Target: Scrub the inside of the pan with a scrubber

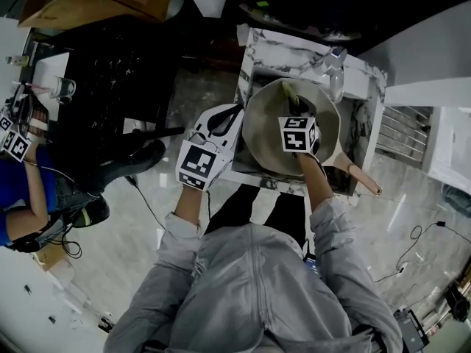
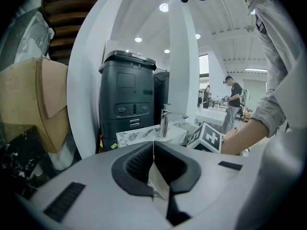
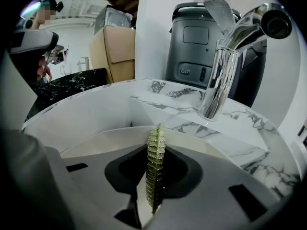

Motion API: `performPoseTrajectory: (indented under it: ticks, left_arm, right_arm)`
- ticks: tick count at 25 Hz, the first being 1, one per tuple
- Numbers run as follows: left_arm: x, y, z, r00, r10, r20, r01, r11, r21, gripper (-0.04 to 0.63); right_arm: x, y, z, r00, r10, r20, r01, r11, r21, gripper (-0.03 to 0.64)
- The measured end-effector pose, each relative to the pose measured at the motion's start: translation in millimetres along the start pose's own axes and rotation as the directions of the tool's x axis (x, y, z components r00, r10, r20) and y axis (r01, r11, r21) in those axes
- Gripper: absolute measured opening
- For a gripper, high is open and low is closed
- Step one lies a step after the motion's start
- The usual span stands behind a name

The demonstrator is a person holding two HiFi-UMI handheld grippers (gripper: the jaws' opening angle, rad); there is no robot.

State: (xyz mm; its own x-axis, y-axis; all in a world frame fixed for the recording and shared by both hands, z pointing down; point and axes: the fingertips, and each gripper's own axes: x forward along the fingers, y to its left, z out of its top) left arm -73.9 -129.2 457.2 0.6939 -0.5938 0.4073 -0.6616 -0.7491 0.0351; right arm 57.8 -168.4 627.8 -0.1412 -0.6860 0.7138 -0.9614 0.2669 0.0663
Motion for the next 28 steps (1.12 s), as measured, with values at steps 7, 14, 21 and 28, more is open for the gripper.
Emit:
performPoseTrajectory:
  ticks: [7,14,21,28]
  left_arm:
    - [4.5,-3.8,-3.3,1.000,-0.017,-0.008,0.017,1.000,0.008,0.023]
    - [-0.4,-2.6,-7.3,1.000,-0.008,-0.016,0.008,1.000,0.005,0.023]
    - [-8.0,3.5,-14.9,1.000,0.009,-0.030,-0.009,1.000,0.000,0.023]
    - [-9.6,6.9,-17.0,0.999,0.016,-0.041,-0.017,1.000,0.000,0.023]
  right_arm:
    - [2.0,19.5,-0.9,0.997,0.076,0.007,-0.076,0.997,0.012,0.091]
    - [11.1,51.0,-0.9,0.977,0.211,0.027,-0.210,0.977,-0.036,0.091]
    - [30.2,70.4,-6.9,0.956,0.294,0.023,-0.292,0.954,-0.072,0.092]
    - [41.6,77.8,-10.7,0.950,0.311,0.030,-0.308,0.949,-0.069,0.092]
